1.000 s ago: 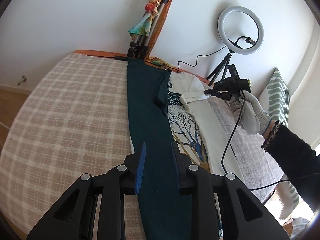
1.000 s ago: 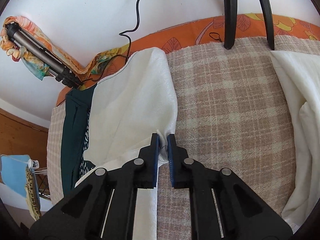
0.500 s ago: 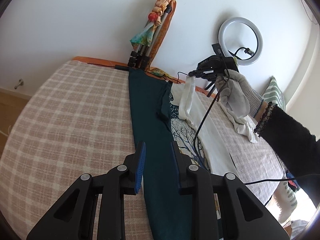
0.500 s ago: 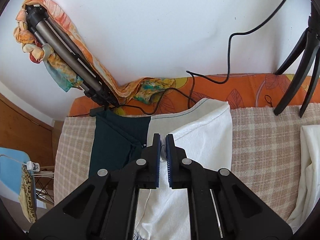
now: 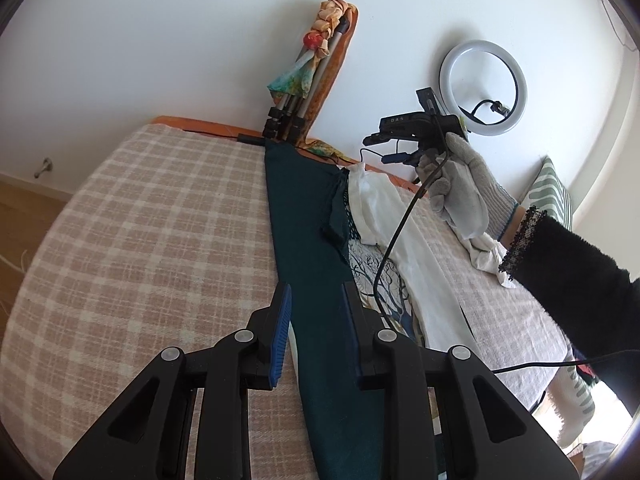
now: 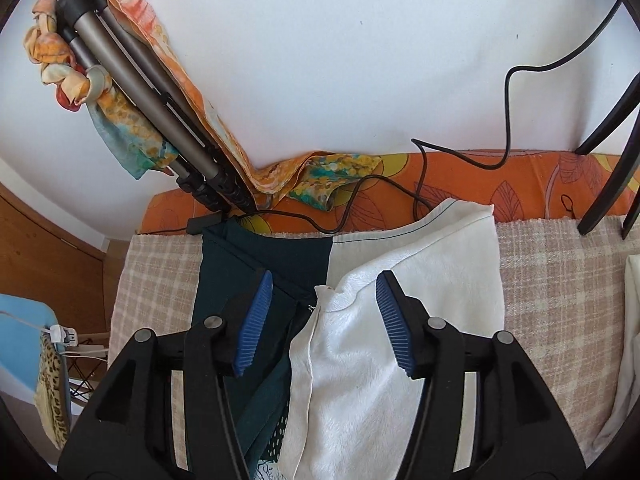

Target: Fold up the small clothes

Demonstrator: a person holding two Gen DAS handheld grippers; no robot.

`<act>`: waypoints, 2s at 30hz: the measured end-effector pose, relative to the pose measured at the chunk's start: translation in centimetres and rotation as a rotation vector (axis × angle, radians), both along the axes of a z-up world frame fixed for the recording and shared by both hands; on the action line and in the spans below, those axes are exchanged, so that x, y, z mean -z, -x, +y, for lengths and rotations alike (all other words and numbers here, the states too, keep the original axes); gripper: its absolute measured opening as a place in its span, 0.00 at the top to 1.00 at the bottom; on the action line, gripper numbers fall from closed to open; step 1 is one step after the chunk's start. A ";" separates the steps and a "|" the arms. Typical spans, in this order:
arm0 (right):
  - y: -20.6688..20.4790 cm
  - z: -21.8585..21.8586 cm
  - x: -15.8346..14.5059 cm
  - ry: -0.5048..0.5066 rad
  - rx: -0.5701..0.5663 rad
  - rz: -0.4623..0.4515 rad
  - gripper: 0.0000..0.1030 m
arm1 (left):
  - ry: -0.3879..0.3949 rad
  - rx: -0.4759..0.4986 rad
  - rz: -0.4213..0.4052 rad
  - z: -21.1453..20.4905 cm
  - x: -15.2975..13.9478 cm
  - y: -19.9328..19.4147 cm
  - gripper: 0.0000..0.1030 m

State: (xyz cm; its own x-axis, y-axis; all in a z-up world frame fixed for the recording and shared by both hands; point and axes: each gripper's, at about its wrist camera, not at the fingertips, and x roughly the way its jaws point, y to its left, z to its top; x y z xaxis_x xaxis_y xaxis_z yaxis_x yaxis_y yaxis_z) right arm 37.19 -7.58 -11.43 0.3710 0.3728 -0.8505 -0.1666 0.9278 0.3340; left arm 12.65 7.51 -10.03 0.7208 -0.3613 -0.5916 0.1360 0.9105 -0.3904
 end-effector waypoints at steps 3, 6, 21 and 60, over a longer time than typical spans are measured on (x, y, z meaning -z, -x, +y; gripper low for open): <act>2.4 -2.4 -2.1 -0.008 0.006 -0.027 0.45 | -0.003 0.003 0.011 -0.1 0.3 0.2 0.75; 5.9 -5.1 -4.0 -0.006 0.003 -0.052 0.45 | -0.005 0.002 0.024 -0.1 0.7 0.6 0.62; 28.8 -14.0 -3.6 0.027 -0.037 -0.011 0.45 | -0.028 0.057 0.168 -1.7 3.0 6.4 0.62; 39.6 -8.3 3.5 0.393 -0.235 -0.012 0.94 | -0.346 0.356 -0.030 -14.6 6.3 12.3 0.98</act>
